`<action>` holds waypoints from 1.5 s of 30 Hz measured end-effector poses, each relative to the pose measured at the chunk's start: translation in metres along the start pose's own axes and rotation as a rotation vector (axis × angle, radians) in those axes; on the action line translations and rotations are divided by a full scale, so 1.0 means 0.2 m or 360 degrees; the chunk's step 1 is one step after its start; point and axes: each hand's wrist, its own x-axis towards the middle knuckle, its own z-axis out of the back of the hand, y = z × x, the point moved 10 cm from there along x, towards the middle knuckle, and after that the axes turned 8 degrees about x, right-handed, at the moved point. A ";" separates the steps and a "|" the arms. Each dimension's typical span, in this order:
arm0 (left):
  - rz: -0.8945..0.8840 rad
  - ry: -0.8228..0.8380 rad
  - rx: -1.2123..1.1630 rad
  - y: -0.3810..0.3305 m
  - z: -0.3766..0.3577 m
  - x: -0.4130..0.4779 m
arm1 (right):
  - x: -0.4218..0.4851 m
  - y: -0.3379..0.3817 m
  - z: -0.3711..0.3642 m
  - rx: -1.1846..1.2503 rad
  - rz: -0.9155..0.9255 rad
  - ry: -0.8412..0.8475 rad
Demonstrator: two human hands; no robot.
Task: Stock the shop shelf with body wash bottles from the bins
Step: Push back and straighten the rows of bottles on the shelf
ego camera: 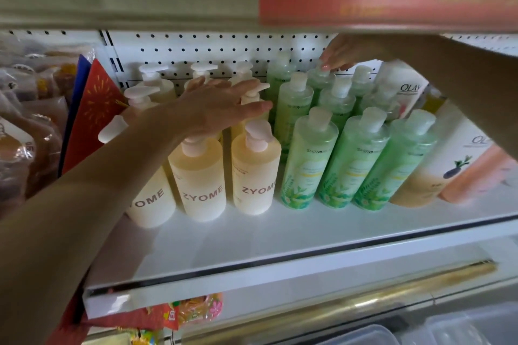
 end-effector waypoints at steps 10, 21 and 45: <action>0.0033 0.0016 -0.0038 -0.01 0.01 -0.02 | -0.05 0.01 0.01 -0.0030 0.0091 -0.0157; 0.0078 0.0049 -0.0058 -0.02 0.02 -0.05 | 0.09 -0.05 -0.01 -0.0009 0.0043 -0.0184; 0.0090 0.0018 -0.0055 -0.04 0.03 -0.06 | 0.17 -0.07 -0.05 -0.0045 -0.0023 -0.0059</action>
